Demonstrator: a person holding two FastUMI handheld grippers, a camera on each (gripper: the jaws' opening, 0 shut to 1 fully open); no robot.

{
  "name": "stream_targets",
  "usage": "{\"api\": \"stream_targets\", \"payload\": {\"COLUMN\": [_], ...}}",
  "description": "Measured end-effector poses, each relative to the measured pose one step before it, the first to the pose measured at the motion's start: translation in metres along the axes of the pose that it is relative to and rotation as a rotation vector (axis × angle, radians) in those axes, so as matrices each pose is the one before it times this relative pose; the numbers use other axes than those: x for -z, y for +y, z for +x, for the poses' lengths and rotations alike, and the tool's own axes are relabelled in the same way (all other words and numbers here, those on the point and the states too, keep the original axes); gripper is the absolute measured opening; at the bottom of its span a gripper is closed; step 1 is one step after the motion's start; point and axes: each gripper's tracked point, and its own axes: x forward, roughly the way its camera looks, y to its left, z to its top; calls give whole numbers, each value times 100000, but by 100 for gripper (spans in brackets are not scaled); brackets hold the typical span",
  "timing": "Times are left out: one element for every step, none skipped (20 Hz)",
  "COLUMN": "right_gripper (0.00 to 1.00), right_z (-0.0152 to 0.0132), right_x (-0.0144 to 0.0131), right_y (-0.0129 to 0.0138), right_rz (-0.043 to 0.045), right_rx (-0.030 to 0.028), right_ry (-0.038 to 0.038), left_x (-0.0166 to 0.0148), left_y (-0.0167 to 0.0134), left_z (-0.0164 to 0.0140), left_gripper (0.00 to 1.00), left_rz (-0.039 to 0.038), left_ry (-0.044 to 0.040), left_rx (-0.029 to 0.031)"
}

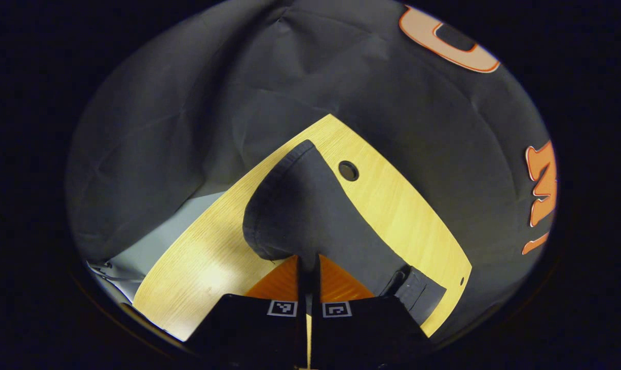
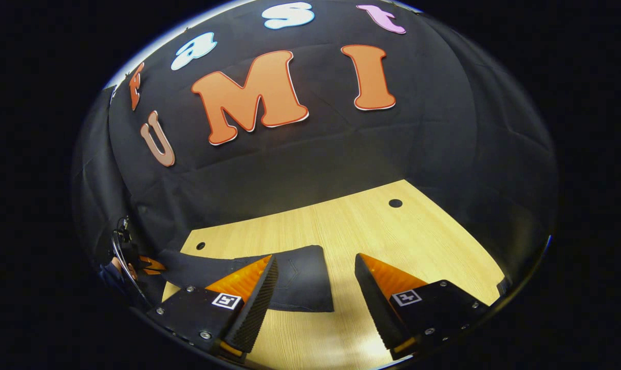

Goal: Grasp the waist and the cuffs of the jeans and fold them to make the two legs overlap; first hold the waist and fold one-third of the jeans toward the cuffs, then hold the cuffs and fold the remaining one-third in the same direction to finish folding.

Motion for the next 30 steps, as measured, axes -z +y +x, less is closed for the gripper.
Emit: {"api": "stream_targets", "payload": {"right_gripper": [91, 91, 92, 94, 94, 95, 96, 96, 96, 96, 96, 96, 96, 96, 96, 97, 98, 98, 98, 98, 98, 98, 98, 98, 98, 98, 98, 98, 98, 98], "right_z": [514, 268, 282, 174, 349, 160, 245, 155, 125, 123, 237, 153, 144, 12, 108, 72, -61, 38, 76, 31, 120, 83, -37, 118, 48, 31, -95, 75, -85, -14], "right_x": [-91, -171, -163, -177, 101, 119, 12, -172, 59, -49, -186, -3, 114, -26, -206, -387, -217, -121, -78, -63, -138, -20, -122, -95, -45, -79, -80, 5, -121, -55], "right_y": [-4, -73, -43, -29, 12, 22, -55, -187, -39, -63, -181, -152, -177, -13, -174, -206, -187, -137, -296, -299, -156, -287, -147, -110, -117, -153, -174, -209, -234, -347], "right_rz": [-489, -348, -129, 125, 146, -17, -360, -455, -78, -96, -285, -274, -101, -185, -350, -359, -105, 193, 205, 94, -85, -56, 44, -122, -269, -379, -275, -300, -251, -345], "right_rx": [-650, -456, -632, -623, -914, -532, -531, -137, -563, -333, -183, -225, -92, -1023, 117, -175, 26, -320, -270, 103, -2, 158, -349, -359, -593, -438, -579, -724, -246, -319], "right_ry": [-142, -229, -626, -462, 734, 832, 107, -185, 147, 4, -264, -44, 483, -54, -761, -1416, -908, -482, -88, 97, -147, 73, -51, -68, -156, 0, -94, -25, -41, -107], "left_x": [-108, 158, -52, -285, -194, -111, -18, 65, -18, -80, 72, -47, 37, -83, 30, 137, 229, 102, 73, -32, 12, 36, 238, 191, 256, 411, 660, 578, 469, 377], "left_y": [-505, -578, -704, -742, -831, -636, -834, -852, -1220, -1097, -1140, -1004, -849, -659, -923, -633, -768, -643, -1073, -859, -1011, -1002, -913, -1046, -1484, -1137, -1382, -1318, -1004, -931], "left_z": [-790, -536, -695, -1147, -1295, -1066, -805, -653, -394, -469, -448, -347, -227, -337, -415, -239, -205, -150, -157, -97, -162, -230, 72, 9, 50, 95, 375, 169, 414, 341], "left_gripper": [3, 3, 3, 3, 4, 3, 3, 3, 3, 3, 3, 3, 3, 3, 3, 3, 3, 3, 3, 3, 3, 3, 3, 3, 5, 3, 3, 3, 3, 3], "left_rz": [1386, 1139, 1485, 1584, 2014, 1789, 2126, 1956, 2092, 1952, 1850, 1781, 1630, 1349, 718, 643, 1225, 1227, 1648, 708, 775, 238, 1126, 855, 1209, 924, 1289, 741, 767, 477], "left_ry": [-1526, -1341, -1413, -1581, -1700, -1230, -974, -800, -615, -783, -450, -658, -303, -471, -347, 158, 25, 27, -82, -227, -50, -186, -113, -97, 150, 553, 1081, 1073, 1137, 860], "left_rx": [1077, 700, 1336, 1145, 1476, 826, 1594, 652, 1532, 946, 1149, 1189, 949, 742, 1036, 531, 915, 324, 717, 537, 1081, 835, 813, 930, 1120, 686, 1231, 1301, 1036, 1052]}}
